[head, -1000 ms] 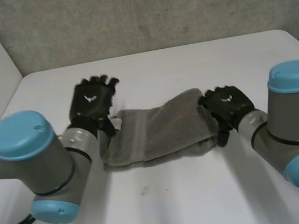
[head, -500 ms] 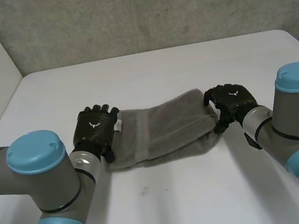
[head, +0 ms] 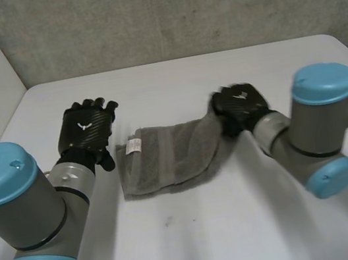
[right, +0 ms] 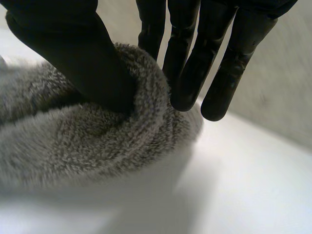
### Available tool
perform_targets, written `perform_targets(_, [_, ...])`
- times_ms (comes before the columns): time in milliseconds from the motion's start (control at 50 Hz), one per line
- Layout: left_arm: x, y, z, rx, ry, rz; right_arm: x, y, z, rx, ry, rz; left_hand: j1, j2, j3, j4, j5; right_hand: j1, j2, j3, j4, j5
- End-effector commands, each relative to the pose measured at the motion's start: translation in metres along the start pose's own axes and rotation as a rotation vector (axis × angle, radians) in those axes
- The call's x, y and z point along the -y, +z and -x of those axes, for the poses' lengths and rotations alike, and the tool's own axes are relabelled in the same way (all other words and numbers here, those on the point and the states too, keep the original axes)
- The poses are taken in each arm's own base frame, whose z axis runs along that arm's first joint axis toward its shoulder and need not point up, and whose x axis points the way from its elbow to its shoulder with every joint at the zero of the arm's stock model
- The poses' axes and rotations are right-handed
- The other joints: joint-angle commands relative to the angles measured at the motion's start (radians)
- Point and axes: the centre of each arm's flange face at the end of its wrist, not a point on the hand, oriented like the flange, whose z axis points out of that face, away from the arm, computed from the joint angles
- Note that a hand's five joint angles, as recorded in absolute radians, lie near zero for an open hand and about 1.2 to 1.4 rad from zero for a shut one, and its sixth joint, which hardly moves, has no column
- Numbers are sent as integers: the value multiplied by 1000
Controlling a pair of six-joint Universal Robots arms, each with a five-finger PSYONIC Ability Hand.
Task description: Fold the laundry
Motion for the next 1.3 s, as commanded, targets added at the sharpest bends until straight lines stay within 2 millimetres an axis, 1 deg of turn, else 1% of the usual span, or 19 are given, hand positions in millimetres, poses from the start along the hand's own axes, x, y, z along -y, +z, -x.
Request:
perform_targets(20, [10,-1,15,46,-6,-23,37,-4,93,213,-163,-158,14,19,16,18,20,502,244,215,206,263])
perform_targets(120, [15,-4,24,81,-16,-17,28,-8,128,310,-224,-173,14,19,16,18,20,502,244,215,206,263])
perform_targets(160, [15,-4,28,90,-21,-12,6,-12,165,445,-283,-170,11,16,13,15,17,502,244,215,206,263])
perform_targets(260, [16,-2,32,104,-33,-16,-15,-6,182,507,-295,-160,14,19,16,18,20,502,244,215,206,263])
perform_targets(400, [19,2,39,123,-38,-26,1,2,183,508,-235,-205,14,19,16,18,20,502,244,215,206,263])
perform_targets(480, [23,5,42,134,-39,-46,13,9,182,503,-95,-213,14,19,16,18,20,502,244,215,206,263])
perform_targets(560, [28,8,45,140,-42,-61,5,9,182,507,-61,-169,14,19,16,18,20,441,183,154,146,202])
perform_targets(580, [28,8,45,140,-43,-62,2,6,182,504,-61,-138,14,19,16,18,20,-163,-422,-450,-459,-403])
perform_targets(600, [29,8,44,140,-49,-65,2,6,182,504,-61,-138,14,19,16,18,20,-169,-428,-457,-465,-409])
perform_targets(620, [29,8,44,140,-49,-65,0,3,181,500,-60,-113,14,19,16,18,20,-591,-849,-878,-886,-830])
perform_targets(660, [30,7,43,135,-59,-67,5,0,178,476,-56,-100,14,19,16,18,20,-720,-978,-1007,-1015,-959])
perform_targets(720, [31,8,42,131,-92,-75,18,-3,169,424,-45,-102,14,19,16,18,20,-720,-978,-1007,-1015,-959])
perform_targets(760, [33,9,41,124,-127,-82,40,-15,152,325,-14,-96,14,19,16,18,20,-720,-978,-1007,-1015,-959])
perform_targets(840, [35,11,38,110,-166,-91,50,-19,130,258,30,-81,26,31,28,30,32,-720,-978,-1007,-1015,-959])
perform_targets(880, [35,10,28,76,-202,-94,58,-21,108,212,66,-74,38,43,40,42,44,-720,-978,-1007,-1015,-959])
perform_targets(980, [25,14,6,-5,-220,-66,62,-14,80,150,90,-76,35,40,37,39,41,-720,-978,-1007,-1015,-959])
perform_targets(1060, [8,18,-3,-35,-216,-20,54,-3,73,140,120,-59,35,40,37,39,41,-720,-978,-1007,-1015,-959])
perform_targets(1220, [-50,28,-18,-65,-199,158,-13,31,86,197,145,121,23,28,25,27,29,-720,-978,-1007,-1015,-959])
perform_targets(1300, [-61,28,-17,-67,-192,210,-28,37,87,200,140,160,14,19,16,18,20,-720,-978,-1007,-1015,-959])
